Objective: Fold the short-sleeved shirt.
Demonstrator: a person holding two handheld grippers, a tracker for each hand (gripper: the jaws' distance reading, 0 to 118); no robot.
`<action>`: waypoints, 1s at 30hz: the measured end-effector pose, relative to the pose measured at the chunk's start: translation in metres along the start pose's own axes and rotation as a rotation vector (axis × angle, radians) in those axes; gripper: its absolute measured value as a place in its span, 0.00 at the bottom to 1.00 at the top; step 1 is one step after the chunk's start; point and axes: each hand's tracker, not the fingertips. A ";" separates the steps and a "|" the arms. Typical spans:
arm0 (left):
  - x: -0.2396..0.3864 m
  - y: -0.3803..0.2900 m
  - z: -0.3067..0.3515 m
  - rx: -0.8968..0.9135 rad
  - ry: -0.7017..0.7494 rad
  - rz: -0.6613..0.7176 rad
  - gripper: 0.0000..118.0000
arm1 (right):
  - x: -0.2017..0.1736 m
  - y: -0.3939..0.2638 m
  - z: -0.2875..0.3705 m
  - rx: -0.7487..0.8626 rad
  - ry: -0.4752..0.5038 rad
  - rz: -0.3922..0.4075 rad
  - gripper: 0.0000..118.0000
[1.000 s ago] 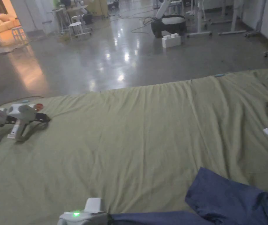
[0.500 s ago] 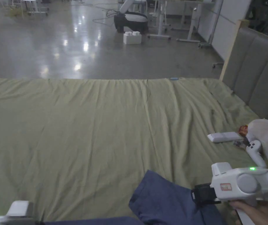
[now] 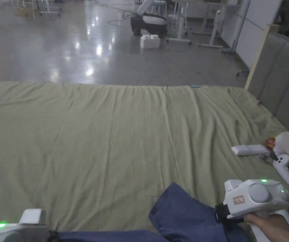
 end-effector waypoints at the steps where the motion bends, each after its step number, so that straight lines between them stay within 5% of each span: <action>1: -0.002 -0.001 0.008 0.023 -0.018 0.013 0.01 | 0.001 -0.005 0.013 0.052 0.006 -0.023 0.01; 7: -0.009 -0.015 0.132 0.334 -0.190 0.040 0.00 | 0.000 -0.036 0.129 0.332 0.139 -0.068 0.01; 14: -0.008 -0.001 0.293 0.642 -0.239 -0.019 0.00 | -0.021 -0.063 0.268 0.683 0.110 -0.044 0.01; 30: -0.018 0.048 0.472 1.018 -0.113 -0.056 0.00 | -0.063 -0.010 0.441 1.072 0.077 -0.059 0.01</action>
